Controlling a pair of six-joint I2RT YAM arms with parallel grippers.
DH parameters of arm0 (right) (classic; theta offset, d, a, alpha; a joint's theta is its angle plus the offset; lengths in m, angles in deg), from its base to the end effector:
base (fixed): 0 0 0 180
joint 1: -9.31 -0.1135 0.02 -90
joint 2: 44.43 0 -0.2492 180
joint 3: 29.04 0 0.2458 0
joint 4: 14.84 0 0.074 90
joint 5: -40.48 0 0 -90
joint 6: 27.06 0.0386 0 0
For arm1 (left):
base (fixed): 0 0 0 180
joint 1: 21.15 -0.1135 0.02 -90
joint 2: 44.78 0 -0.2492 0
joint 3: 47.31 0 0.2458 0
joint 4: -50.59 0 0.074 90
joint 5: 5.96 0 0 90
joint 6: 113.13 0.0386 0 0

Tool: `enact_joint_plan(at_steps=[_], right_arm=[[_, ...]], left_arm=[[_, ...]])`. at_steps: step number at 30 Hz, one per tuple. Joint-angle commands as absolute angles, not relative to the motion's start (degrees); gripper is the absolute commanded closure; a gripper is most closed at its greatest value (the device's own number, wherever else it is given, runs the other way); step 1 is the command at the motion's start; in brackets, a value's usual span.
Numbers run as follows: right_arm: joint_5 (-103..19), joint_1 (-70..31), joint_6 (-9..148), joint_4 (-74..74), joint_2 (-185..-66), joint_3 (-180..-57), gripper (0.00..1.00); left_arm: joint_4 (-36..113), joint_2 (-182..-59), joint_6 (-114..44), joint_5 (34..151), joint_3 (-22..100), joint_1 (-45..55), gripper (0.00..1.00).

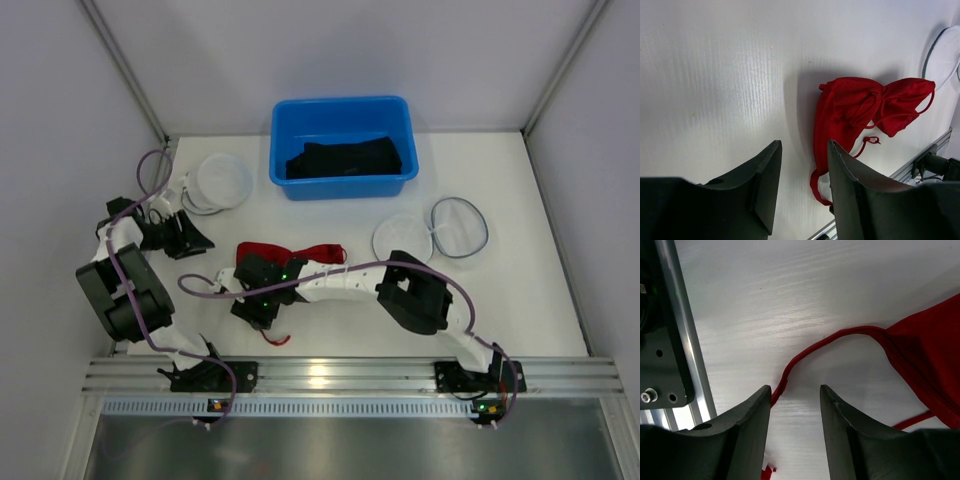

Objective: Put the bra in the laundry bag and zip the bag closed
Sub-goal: Adjust the bra at the center of the board.

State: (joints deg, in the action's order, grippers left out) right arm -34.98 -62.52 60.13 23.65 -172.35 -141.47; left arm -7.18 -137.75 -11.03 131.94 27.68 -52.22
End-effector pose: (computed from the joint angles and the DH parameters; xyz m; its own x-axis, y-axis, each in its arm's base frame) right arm 0.1391 0.4548 0.1544 -0.2046 -0.7755 -0.5973 -0.9769 0.1237 0.1740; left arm 0.2643 0.1258 0.1897 -0.8515 -0.3490 -0.3914 -0.0113 0.7585 -0.6516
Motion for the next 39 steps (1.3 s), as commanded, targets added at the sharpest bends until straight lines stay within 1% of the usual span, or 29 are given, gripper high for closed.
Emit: enact_joint_plan(at_steps=[1,4,6,9,10,13,17,20,21,24,27,29,32,34,35,36,37,38,39], right_arm=[[-38.61,-64.87,60.05,21.35,-174.07,-142.39,0.56],[-38.54,-65.22,59.52,22.75,-175.04,-143.53,0.6],[-38.36,-65.13,59.08,23.02,-174.43,-143.54,0.61],[-36.26,-64.78,58.46,23.2,-173.02,-143.54,0.86],[-34.86,-64.52,58.55,23.11,-171.54,-143.28,0.99],[-29.95,-63.03,59.86,21.45,-167.93,-141.7,1.0],[-24.13,-59.78,61.0,19.6,-160.3,-141.69,1.0],[-19.39,-55.91,62.59,18.98,-157.56,-143.09,1.0],[-18.33,-53.81,65.03,18.54,-157.11,-143.36,1.0],[-15.87,-50.21,66.02,17.23,-155.44,-142.49,1.0],[-14.19,-47.22,67.33,16.08,-153.86,-140.03,1.0],[-12.96,-45.98,67.69,16.16,-153.07,-139.5,1.0],[-11.56,-43.43,68.48,15.64,-152.19,-138.0,1.0],[-10.94,-41.67,68.74,15.9,-151.92,-137.91,1.0],[-10.68,-40.71,68.83,15.9,-151.92,-137.91,1.0],[-10.5,-40.35,68.66,15.9,-152.1,-138.09,1.0],[-10.06,-40.0,68.57,16.08,-152.27,-138.26,1.0],[-9.88,-39.56,68.57,16.08,-152.36,-138.26,1.0],[-9.8,-39.38,68.66,16.16,-152.54,-138.26,1.0]], left_arm=[[-6.17,-137.33,-11.09,131.77,28.87,-52.7,0.52],[-6.17,-136.63,-10.56,131.59,28.08,-52.7,0.52],[-6.17,-136.8,-10.56,131.5,27.99,-52.7,0.52],[-6.17,-137.07,-10.74,132.03,27.73,-52.79,0.52],[-6.17,-136.9,-10.65,132.64,27.55,-52.79,0.52],[-6.25,-136.11,-9.51,134.74,26.94,-52.79,0.53],[-6.17,-135.31,-8.54,138.87,26.5,-52.79,0.53],[-4.41,-134.53,-10.12,140.02,25.79,-52.79,0.54],[-3.62,-134.0,-10.82,141.24,25.36,-52.79,0.54],[-1.78,-130.58,-10.65,146.16,23.16,-53.23,0.55],[-0.98,-126.28,-7.68,148.54,20.7,-53.22,0.55],[-1.07,-124.33,-6.09,148.03,19.12,-53.05,0.55],[-0.98,-119.24,0.05,148.11,16.05,-53.14,0.57],[-0.98,-114.25,8.13,148.81,14.11,-52.79,0.6],[-0.89,-112.39,10.77,148.38,12.97,-51.74,0.62],[-1.67,-110.63,16.63,147.85,11.31,-50.86,0.67],[-3.16,-106.61,20.16,147.07,10.59,-49.81,0.69],[-5.09,-105.01,24.2,146.01,10.33,-46.49,0.72],[-9.11,-102.99,31.47,144.61,9.63,-44.02,0.73]])
